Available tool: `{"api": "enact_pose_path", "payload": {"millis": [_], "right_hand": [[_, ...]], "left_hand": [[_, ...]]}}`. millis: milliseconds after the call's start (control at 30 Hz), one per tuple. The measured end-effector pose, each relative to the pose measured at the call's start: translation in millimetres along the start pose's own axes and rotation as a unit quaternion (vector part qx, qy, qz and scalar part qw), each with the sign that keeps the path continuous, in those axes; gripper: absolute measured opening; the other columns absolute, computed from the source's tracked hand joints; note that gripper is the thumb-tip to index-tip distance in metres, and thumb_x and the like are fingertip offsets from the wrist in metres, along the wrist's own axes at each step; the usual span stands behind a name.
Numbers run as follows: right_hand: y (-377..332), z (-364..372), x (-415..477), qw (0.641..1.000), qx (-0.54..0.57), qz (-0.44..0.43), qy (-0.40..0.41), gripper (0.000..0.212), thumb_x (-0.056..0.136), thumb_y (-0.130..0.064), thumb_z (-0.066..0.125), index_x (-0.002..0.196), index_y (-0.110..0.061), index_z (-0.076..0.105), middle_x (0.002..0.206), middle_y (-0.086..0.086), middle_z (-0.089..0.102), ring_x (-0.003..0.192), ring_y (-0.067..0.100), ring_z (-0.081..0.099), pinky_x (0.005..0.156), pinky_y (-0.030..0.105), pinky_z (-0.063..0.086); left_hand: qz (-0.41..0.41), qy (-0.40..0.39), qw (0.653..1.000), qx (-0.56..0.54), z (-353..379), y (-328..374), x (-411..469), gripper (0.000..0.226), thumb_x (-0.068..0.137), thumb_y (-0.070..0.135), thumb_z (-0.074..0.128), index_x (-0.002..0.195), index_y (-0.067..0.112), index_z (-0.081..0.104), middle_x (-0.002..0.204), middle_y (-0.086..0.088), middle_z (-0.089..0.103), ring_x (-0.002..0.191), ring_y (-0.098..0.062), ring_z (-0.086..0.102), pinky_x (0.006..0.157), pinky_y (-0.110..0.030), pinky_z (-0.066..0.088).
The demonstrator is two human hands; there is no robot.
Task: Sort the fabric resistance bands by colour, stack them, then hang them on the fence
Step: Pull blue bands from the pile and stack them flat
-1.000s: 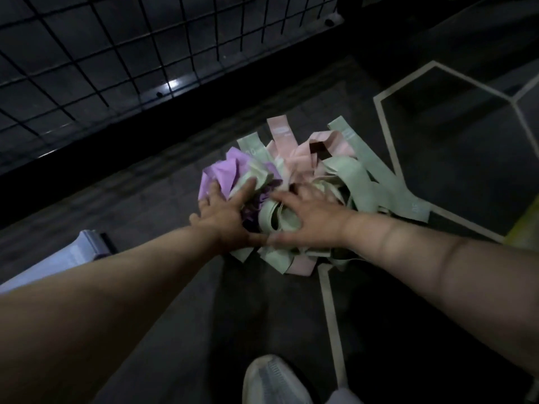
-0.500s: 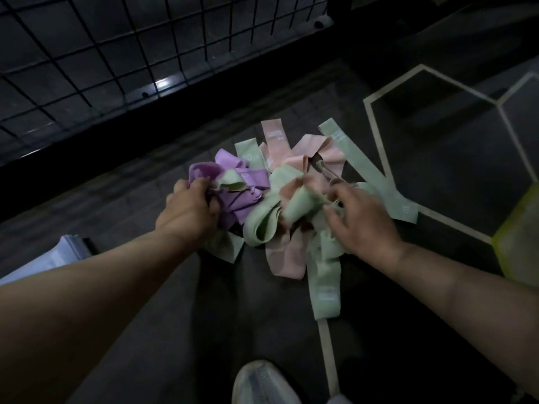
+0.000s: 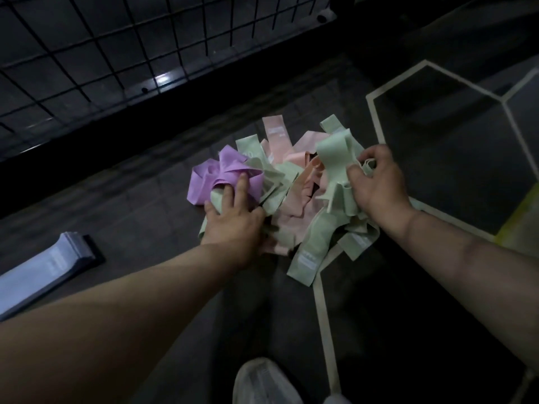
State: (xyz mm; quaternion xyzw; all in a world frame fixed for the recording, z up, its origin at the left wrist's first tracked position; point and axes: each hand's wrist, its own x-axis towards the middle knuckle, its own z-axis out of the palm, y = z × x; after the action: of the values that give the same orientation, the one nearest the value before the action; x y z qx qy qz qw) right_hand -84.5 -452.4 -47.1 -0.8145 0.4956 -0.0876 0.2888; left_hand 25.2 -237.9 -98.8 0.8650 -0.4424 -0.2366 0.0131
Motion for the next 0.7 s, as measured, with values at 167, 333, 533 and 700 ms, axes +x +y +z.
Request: {"api": "enact_pose_path", "payload": {"millis": [167,333,533,700], "right_hand": [[-1,-2,11,0.998,-0.048,-0.026,-0.042,0.011,0.09,-0.026,0.059,0.099,-0.025,0.053,0.1,-0.004,0.057,0.086,0.018,0.055,0.076,0.03,0.045],[-1,-6,17,0.998,-0.046,-0.025,-0.045,0.011,0.092,-0.016,0.058,0.101,-0.021,0.057,0.106,-0.004,0.055,0.097,0.016,0.053,0.081,0.024,0.039],[-17,3,3,0.981,-0.13,-0.052,-0.133,0.028,0.092,-0.026,0.059,0.12,-0.03,0.055,0.116,0.001,0.058,0.105,0.025,0.058,0.091,0.036,0.049],[-37,16,-13,0.949,-0.255,-0.116,-0.144,0.067,0.088,-0.043,0.063,0.144,-0.046,0.028,0.159,0.01,0.0,0.144,0.037,0.019,0.118,0.048,0.015]], "left_hand": [[-0.139,0.094,0.95,-0.263,-32,-33,7,0.037,0.095,0.037,0.048,0.13,0.025,0.049,0.154,-0.004,0.027,0.128,-0.033,0.043,0.102,-0.045,0.041],[-0.167,0.213,0.912,-0.307,-49,-62,23,0.031,0.099,0.018,0.04,0.118,-0.003,0.051,0.134,-0.027,0.041,0.111,-0.029,0.045,0.094,-0.029,0.033],[-0.066,0.216,0.922,-0.316,-43,-51,21,0.023,0.098,0.023,0.044,0.11,0.009,0.058,0.131,-0.018,0.044,0.113,-0.026,0.047,0.1,-0.019,0.031],[0.138,0.079,0.963,-0.216,-34,-30,15,0.039,0.095,0.027,0.053,0.134,0.023,0.057,0.156,-0.01,0.028,0.14,-0.028,0.036,0.112,-0.043,0.036]]}}
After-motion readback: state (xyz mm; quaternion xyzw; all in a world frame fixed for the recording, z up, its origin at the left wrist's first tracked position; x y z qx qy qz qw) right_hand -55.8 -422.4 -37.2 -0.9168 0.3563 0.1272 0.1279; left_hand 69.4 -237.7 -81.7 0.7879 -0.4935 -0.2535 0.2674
